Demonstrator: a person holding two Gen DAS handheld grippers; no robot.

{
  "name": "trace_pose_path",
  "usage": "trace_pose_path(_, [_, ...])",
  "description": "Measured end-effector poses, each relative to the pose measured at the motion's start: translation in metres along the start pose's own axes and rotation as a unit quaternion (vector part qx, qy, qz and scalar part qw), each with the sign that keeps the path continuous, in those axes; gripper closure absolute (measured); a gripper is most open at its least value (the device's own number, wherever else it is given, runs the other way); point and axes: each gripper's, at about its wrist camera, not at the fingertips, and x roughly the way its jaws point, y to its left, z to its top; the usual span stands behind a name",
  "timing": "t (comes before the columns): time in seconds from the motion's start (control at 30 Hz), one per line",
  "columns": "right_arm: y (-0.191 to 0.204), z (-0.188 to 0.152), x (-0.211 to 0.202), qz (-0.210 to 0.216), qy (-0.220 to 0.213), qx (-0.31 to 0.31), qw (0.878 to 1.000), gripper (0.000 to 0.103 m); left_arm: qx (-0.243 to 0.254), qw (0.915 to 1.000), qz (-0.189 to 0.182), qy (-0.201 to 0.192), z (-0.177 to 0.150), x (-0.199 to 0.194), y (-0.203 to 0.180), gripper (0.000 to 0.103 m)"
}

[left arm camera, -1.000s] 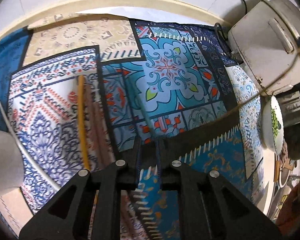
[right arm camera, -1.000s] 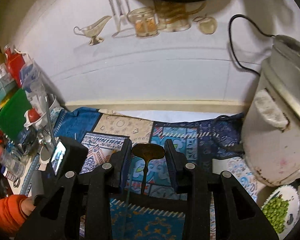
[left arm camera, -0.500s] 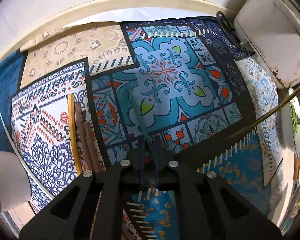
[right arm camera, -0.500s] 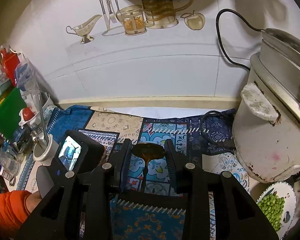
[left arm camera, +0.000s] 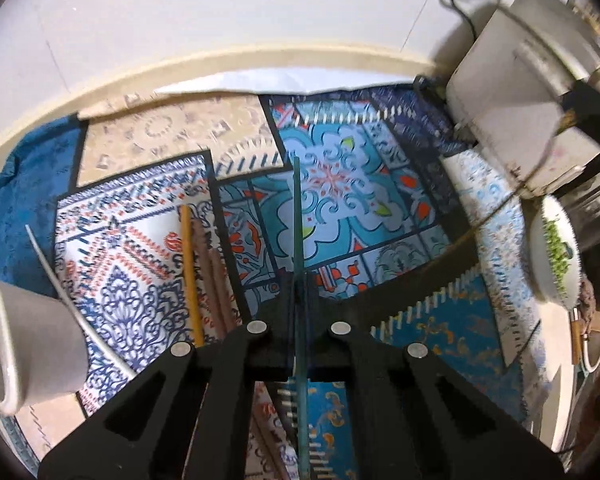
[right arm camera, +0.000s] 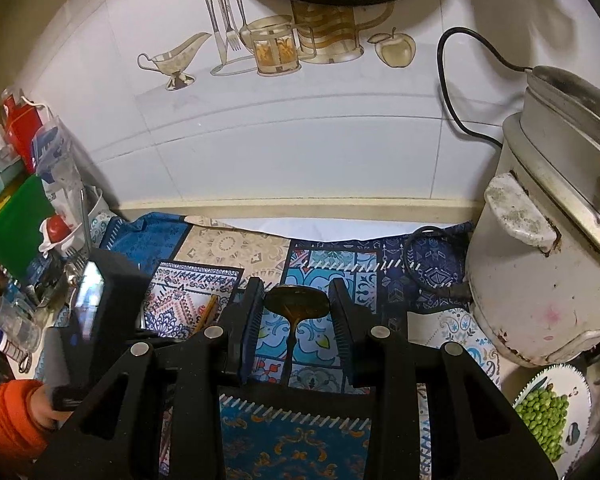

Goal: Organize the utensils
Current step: 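Grasp a teal chopstick with the left tool while the right tool holds the spoon, then lower the gold spoon into the cup with the right tool while the left tool lowers the chopstick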

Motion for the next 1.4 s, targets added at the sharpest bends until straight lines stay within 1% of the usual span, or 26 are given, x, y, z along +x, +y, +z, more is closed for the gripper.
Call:
trace_pose_path(0.13, [0.005, 0.003, -0.003, 0.002, -0.006, -0.003, 1.000, 0.072, -0.007, 0.9994, -0.018, -0.030, -0.001, -0.031, 0.005, 0.103])
trace_pose_path(0.27, [0.013, 0.005, -0.008, 0.003, -0.013, -0.011, 1.000, 0.072, 0.003, 0.9981, -0.020, -0.059, -0.010, -0.055, 0.000, 0.103])
trace_pose_path(0.37, [0.019, 0.005, -0.011, 0.003, -0.015, -0.016, 1.000, 0.072, 0.016, 0.9978, -0.019, -0.061, -0.015, -0.066, -0.001, 0.103])
trace_pose_path(0.47, [0.023, 0.002, -0.015, 0.004, -0.018, -0.017, 1.000, 0.072, 0.030, 0.9989, -0.019, -0.030, -0.018, -0.057, -0.002, 0.103])
trace_pose_path(0.5, [0.024, 0.002, -0.017, 0.004, -0.019, -0.017, 1.000, 0.072, 0.031, 0.9992, -0.015, -0.021, -0.019, -0.054, -0.002, 0.101])
trace_pose_path(0.53, [0.025, 0.001, -0.019, 0.004, -0.019, -0.017, 1.000, 0.072, 0.030, 0.9994, -0.011, -0.010, -0.019, -0.048, -0.001, 0.092])
trace_pose_path(0.57, [0.025, 0.000, -0.020, 0.004, -0.019, -0.017, 1.000, 0.072, 0.028, 0.9996, -0.008, 0.004, -0.020, -0.039, 0.001, 0.088])
trace_pose_path(0.6, [0.026, 0.000, -0.023, 0.003, -0.020, -0.019, 1.000, 0.072, 0.021, 0.9995, -0.007, 0.023, -0.020, -0.026, 0.005, 0.082])
trace_pose_path(0.63, [0.026, -0.001, -0.024, 0.002, -0.021, -0.020, 1.000, 0.072, 0.016, 0.9992, -0.010, 0.036, -0.022, -0.017, 0.008, 0.081])
trace_pose_path(0.7, [0.025, -0.002, -0.027, 0.000, -0.022, -0.021, 1.000, 0.072, 0.012, 0.9981, -0.010, 0.059, -0.025, 0.000, 0.011, 0.081])
trace_pose_path(0.77, [0.024, -0.002, -0.029, -0.002, -0.022, -0.020, 1.000, 0.072, 0.012, 0.9972, -0.007, 0.074, -0.029, 0.013, 0.012, 0.081])
trace_pose_path(0.9, [0.020, -0.004, -0.030, -0.007, -0.019, -0.016, 1.000, 0.072, 0.017, 0.9964, 0.006, 0.083, -0.032, 0.025, 0.011, 0.081])
trace_pose_path(0.97, [0.019, -0.005, -0.029, -0.008, -0.017, -0.013, 1.000, 0.072, 0.011, 0.9959, 0.008, 0.090, -0.032, 0.030, 0.013, 0.081])
trace_pose_path(1.0, [0.019, -0.006, -0.029, -0.009, -0.017, -0.011, 1.000, 0.072, 0.010, 0.9963, 0.009, 0.085, -0.031, 0.031, 0.014, 0.081])
trace_pose_path(1.13, [0.018, -0.007, -0.029, -0.009, -0.015, -0.007, 1.000, 0.072, 0.002, 0.9956, 0.011, 0.093, -0.026, 0.034, 0.015, 0.082])
trace_pose_path(1.17, [0.018, -0.006, -0.028, -0.009, -0.015, -0.006, 1.000, 0.072, 0.007, 0.9955, 0.018, 0.093, -0.025, 0.034, 0.012, 0.083])
trace_pose_path(1.2, [0.018, -0.006, -0.028, -0.009, -0.015, -0.006, 1.000, 0.072, 0.014, 0.9953, 0.027, 0.092, -0.025, 0.035, 0.009, 0.085])
trace_pose_path(1.27, [0.018, -0.006, -0.028, -0.009, -0.016, -0.004, 1.000, 0.072, 0.046, 0.9935, 0.058, 0.087, -0.025, 0.039, -0.003, 0.091])
trace_pose_path(1.3, [0.017, -0.006, -0.027, -0.009, -0.016, -0.003, 1.000, 0.072, 0.058, 0.9926, 0.065, 0.084, -0.025, 0.040, -0.008, 0.097])
trace_pose_path(1.33, [0.017, -0.005, -0.027, -0.009, -0.016, -0.002, 1.000, 0.072, 0.062, 0.9924, 0.064, 0.085, -0.025, 0.040, -0.010, 0.099])
trace_pose_path(1.4, [0.018, -0.005, -0.028, -0.008, -0.017, -0.001, 1.000, 0.072, 0.055, 0.9931, 0.057, 0.087, -0.023, 0.040, -0.010, 0.099])
